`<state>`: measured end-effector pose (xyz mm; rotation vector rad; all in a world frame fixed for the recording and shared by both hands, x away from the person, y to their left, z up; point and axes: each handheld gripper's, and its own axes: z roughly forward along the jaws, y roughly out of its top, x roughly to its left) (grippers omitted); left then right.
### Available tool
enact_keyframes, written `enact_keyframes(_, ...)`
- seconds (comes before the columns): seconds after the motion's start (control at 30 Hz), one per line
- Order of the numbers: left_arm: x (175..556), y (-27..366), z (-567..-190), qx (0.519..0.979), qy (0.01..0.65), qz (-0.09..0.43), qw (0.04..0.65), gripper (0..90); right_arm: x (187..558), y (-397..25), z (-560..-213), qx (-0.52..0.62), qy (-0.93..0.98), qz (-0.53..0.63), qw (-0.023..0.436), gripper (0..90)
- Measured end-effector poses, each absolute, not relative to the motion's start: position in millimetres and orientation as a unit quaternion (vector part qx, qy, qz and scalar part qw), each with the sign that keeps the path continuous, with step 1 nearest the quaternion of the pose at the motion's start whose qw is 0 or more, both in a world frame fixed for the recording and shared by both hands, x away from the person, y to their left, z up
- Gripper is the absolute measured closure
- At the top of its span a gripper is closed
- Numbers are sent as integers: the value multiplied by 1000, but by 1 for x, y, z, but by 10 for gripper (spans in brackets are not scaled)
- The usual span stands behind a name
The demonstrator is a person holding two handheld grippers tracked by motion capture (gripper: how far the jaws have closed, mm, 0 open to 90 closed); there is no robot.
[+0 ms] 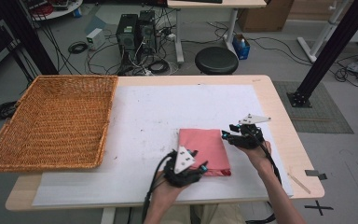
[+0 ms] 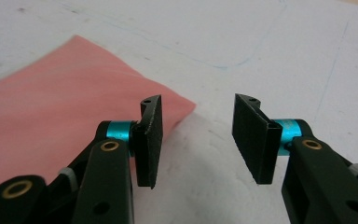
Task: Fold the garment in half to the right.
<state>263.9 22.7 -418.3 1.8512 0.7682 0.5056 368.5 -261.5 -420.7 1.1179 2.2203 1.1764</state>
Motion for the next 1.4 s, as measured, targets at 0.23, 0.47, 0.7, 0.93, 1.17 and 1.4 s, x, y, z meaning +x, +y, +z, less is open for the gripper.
enact_keyframes(0.23,276,47,-432,764,372,195,490,711,325,-254,-424,365,807,426,181,510)
enact_keyframes(0.47,267,37,-444,816,338,201,424,722,303,-256,-445,360,826,398,173,504)
enact_keyframes(0.7,268,51,-441,787,364,195,459,518,298,-267,-447,367,823,400,169,458)
enact_keyframes(0.93,282,73,-429,752,400,212,480,344,304,-270,-440,387,812,404,166,278)
enact_keyframes(1.17,297,83,-414,749,397,232,477,292,299,-268,-431,390,799,408,209,218)
enact_keyframes(1.4,305,88,-407,746,398,243,475,292,297,-272,-424,387,790,418,225,218)
